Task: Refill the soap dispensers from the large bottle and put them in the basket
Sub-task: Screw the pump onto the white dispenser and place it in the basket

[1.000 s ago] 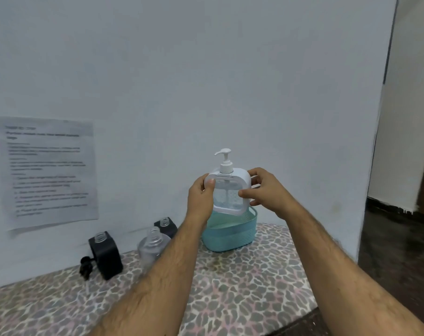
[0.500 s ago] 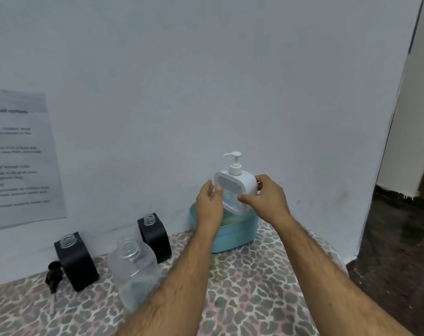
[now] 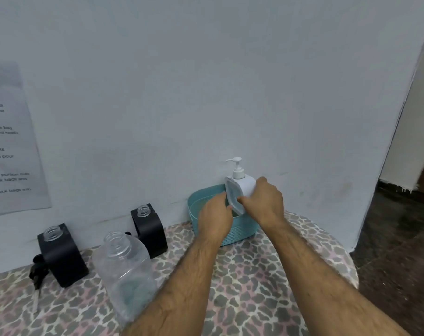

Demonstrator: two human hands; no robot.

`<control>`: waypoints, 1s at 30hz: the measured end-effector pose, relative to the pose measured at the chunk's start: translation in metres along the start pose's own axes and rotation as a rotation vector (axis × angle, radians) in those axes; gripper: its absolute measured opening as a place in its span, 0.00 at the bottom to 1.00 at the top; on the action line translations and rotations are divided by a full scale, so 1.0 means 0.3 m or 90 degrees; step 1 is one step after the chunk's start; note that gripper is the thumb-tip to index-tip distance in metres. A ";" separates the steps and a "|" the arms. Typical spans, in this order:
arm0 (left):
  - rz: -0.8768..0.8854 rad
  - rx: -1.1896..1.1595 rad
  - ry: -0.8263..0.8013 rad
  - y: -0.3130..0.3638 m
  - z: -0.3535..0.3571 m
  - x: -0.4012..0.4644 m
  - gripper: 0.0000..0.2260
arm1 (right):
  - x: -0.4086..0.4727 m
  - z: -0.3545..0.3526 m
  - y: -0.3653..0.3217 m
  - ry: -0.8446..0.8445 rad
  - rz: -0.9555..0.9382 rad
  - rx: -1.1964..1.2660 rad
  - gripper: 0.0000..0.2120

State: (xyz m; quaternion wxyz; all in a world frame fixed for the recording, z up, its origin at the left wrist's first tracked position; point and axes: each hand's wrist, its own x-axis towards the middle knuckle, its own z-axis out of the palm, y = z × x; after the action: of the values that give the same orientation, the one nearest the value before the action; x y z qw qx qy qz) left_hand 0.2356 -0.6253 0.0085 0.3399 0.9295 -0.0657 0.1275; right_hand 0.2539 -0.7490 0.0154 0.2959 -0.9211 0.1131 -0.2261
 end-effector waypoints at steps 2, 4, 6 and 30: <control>0.006 0.036 -0.009 -0.010 0.019 0.005 0.13 | -0.001 0.025 0.009 0.005 -0.013 -0.051 0.24; 0.003 0.054 -0.008 -0.022 0.037 0.020 0.09 | -0.008 0.042 0.011 0.006 -0.019 -0.115 0.24; 0.002 0.071 -0.009 -0.033 0.047 0.031 0.08 | -0.019 0.055 0.016 0.001 -0.017 -0.162 0.24; 0.045 0.093 -0.018 -0.043 0.061 0.033 0.11 | 0.035 0.029 0.015 -0.087 0.041 -0.162 0.19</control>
State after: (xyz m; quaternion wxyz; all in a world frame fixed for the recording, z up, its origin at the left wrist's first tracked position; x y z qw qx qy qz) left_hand 0.2514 -0.6275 -0.0101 0.2651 0.9507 -0.0938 0.1305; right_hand 0.2668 -0.7518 0.0103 0.1911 -0.9602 0.1501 -0.1374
